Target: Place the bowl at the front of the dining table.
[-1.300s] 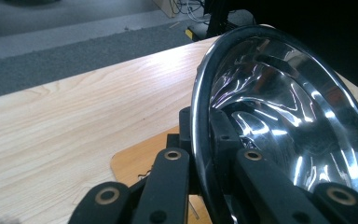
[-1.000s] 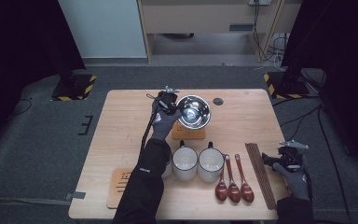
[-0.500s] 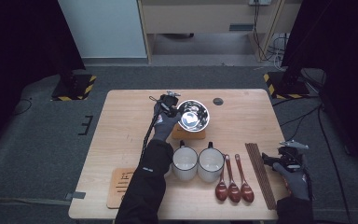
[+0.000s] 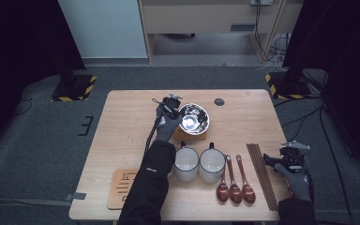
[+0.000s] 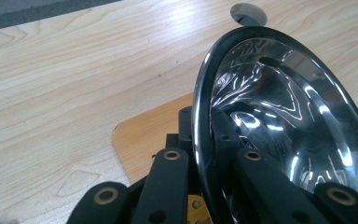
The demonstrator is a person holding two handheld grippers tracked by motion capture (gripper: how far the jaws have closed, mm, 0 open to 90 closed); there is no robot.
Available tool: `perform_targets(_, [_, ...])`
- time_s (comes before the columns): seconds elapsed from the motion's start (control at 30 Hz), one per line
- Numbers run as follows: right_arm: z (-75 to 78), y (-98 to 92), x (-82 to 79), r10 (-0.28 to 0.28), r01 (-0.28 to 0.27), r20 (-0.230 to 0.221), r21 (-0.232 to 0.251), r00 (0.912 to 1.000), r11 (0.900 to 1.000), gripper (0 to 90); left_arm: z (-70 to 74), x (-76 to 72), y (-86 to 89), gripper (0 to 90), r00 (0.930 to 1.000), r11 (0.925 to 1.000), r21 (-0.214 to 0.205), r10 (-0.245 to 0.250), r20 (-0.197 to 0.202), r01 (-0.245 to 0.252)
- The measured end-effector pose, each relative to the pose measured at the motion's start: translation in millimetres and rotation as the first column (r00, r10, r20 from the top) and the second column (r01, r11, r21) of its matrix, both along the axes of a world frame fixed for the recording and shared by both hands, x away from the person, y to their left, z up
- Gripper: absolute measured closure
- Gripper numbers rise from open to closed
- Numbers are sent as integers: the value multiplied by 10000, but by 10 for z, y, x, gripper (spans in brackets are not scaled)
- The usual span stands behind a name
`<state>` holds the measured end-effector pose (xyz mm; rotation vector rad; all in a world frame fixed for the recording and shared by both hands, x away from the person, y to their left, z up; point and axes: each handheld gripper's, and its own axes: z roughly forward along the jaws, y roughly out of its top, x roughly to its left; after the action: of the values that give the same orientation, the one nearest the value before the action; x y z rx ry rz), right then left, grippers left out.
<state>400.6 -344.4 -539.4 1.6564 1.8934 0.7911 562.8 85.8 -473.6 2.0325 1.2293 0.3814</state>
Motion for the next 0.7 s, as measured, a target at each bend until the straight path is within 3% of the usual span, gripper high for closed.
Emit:
perform_targets(0.1, [0, 0, 0, 1, -1, 3, -2, 10000, 10000, 10, -30, 19, 19, 851, 9999, 10000, -56, -16, -119, 15])
perform_targets(0.3, [0, 0, 0, 1, -1, 1, -2, 10000, 10000, 10, -116, 36, -22, 852, 9993, 9994, 336, -17, -376, 30])
perform_targets(0.7, [0, 0, 0, -2, 2, 3, 1, 10000, 10000, 10, -186, 69, 9, 826, 9971, 9990, 389, 252, -720, -224])
